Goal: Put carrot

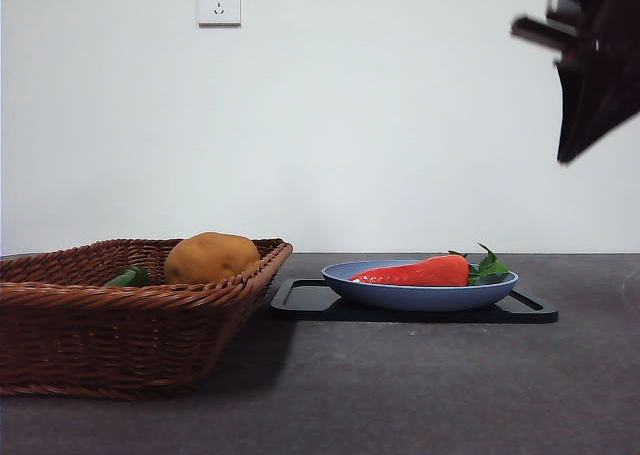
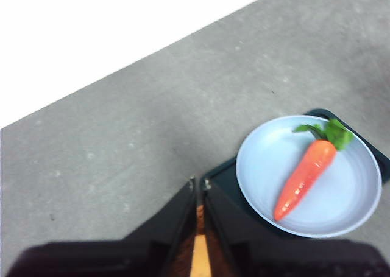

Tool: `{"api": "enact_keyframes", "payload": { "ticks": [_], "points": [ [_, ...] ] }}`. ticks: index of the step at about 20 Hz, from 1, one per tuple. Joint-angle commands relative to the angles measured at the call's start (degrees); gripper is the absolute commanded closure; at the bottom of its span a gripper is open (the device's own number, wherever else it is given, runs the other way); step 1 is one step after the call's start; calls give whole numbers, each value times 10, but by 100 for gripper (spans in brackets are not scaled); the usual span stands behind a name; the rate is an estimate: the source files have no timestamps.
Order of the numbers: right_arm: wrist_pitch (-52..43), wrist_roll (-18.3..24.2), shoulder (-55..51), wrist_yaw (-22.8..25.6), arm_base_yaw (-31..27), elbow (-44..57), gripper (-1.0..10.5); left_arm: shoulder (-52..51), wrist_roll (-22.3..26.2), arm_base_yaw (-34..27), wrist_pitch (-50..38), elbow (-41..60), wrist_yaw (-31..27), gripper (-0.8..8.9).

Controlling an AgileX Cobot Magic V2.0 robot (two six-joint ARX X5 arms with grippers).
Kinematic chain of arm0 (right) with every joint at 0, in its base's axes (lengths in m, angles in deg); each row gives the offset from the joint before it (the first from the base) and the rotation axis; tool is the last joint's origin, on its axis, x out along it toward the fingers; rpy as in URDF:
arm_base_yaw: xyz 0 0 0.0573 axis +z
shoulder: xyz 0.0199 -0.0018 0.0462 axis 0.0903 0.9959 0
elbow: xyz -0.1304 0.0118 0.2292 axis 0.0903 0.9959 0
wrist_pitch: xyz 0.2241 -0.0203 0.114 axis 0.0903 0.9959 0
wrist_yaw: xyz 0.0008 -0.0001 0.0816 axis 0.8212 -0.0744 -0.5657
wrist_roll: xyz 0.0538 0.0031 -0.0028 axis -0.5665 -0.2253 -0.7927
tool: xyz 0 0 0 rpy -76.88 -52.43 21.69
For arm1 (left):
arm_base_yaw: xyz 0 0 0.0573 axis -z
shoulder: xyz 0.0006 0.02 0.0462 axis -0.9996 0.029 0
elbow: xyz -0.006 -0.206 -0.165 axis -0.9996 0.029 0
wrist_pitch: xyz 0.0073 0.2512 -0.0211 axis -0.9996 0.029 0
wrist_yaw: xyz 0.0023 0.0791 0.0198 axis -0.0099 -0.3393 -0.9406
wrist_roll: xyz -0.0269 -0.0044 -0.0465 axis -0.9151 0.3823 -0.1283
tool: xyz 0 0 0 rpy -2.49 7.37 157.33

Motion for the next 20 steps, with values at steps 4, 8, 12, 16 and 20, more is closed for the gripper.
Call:
{"api": "enact_keyframes", "payload": {
  "ticks": [4,8,12,16,20],
  "points": [
    [1,25,-115,76,89,11,943,-30,-4,-39,56,-7,41,807],
    [-27,27,-219,150,170,26,943,-103,36,-54,63,36,58,807],
    [-120,31,-325,198,230,83,943,-232,36,-55,-15,195,58,807],
    [-231,54,-435,238,262,220,943,-374,-2,-55,-80,380,59,807],
    [-350,59,-536,240,267,398,943,-509,-76,-54,-146,521,59,807]
  ]
}}
